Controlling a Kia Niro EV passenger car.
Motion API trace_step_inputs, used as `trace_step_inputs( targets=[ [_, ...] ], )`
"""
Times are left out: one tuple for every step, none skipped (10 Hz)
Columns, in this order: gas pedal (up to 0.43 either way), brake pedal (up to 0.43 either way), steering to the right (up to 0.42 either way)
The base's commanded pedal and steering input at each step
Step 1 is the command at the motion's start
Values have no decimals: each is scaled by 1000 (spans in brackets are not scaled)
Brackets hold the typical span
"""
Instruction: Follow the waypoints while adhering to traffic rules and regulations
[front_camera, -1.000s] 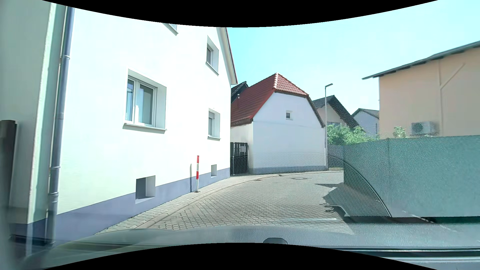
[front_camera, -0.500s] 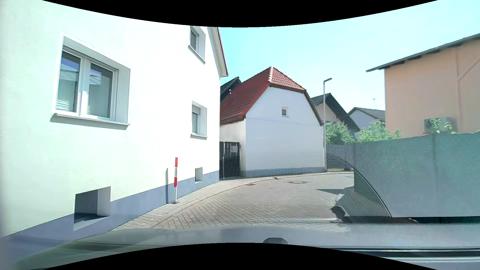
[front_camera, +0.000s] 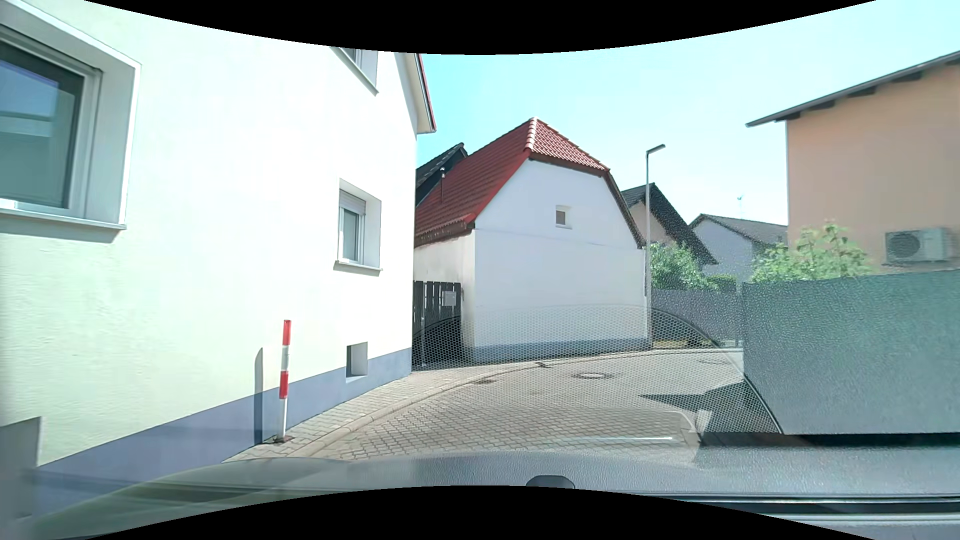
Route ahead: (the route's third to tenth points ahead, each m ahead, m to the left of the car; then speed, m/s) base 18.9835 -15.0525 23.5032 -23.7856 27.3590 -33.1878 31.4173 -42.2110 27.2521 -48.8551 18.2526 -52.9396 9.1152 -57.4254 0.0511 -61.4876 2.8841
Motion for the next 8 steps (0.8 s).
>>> trace_step_inputs(
  targets=[
    [28,0,81],
    [28,0,82],
    [28,0,82],
    [28,0,85],
    [28,0,89],
    [28,0,91],
    [28,0,94],
    [28,0,97]
  ],
)
